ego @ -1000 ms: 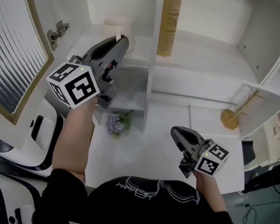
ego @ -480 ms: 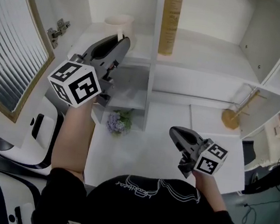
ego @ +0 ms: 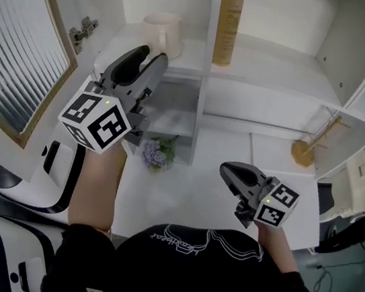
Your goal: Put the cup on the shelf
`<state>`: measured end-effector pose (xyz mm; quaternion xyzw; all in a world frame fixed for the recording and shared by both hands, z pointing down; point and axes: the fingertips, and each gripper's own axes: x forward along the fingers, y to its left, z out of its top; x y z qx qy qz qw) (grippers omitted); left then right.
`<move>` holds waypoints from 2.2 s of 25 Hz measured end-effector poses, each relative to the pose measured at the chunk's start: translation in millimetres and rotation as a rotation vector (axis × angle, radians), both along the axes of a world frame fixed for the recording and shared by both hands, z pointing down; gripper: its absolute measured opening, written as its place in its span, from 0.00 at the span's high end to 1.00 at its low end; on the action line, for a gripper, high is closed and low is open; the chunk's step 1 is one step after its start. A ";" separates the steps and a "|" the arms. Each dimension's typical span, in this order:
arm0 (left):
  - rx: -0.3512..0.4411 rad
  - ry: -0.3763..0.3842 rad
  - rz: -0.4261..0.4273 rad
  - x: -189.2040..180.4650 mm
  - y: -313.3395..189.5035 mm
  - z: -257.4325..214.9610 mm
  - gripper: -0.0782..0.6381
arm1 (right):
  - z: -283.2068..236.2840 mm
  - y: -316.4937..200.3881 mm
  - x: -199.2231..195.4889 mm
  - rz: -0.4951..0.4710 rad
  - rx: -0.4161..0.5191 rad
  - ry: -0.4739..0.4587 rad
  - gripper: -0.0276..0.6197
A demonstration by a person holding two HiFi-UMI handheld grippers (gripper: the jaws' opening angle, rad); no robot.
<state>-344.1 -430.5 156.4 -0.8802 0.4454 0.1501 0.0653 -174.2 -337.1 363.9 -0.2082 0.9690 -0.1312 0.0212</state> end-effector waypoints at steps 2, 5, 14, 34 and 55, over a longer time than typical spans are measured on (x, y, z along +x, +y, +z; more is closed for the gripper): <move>-0.011 -0.012 -0.004 3.4 13.4 9.8 0.64 | -2.8 5.2 -5.1 -0.021 0.029 0.030 0.95; -0.024 -0.041 0.004 10.7 34.4 25.3 0.64 | -9.8 10.0 -9.0 -0.037 0.037 0.027 0.95; -0.159 -0.119 0.237 57.4 103.6 97.8 0.66 | -32.5 27.0 -17.3 -0.074 0.064 -0.030 0.95; -0.395 0.003 0.250 58.2 148.8 223.3 0.88 | 13.4 42.7 -58.8 -0.084 -0.050 -0.058 0.95; -0.428 0.048 0.206 32.1 150.3 231.4 0.88 | 22.3 43.1 -72.6 -0.090 -0.079 -0.030 0.95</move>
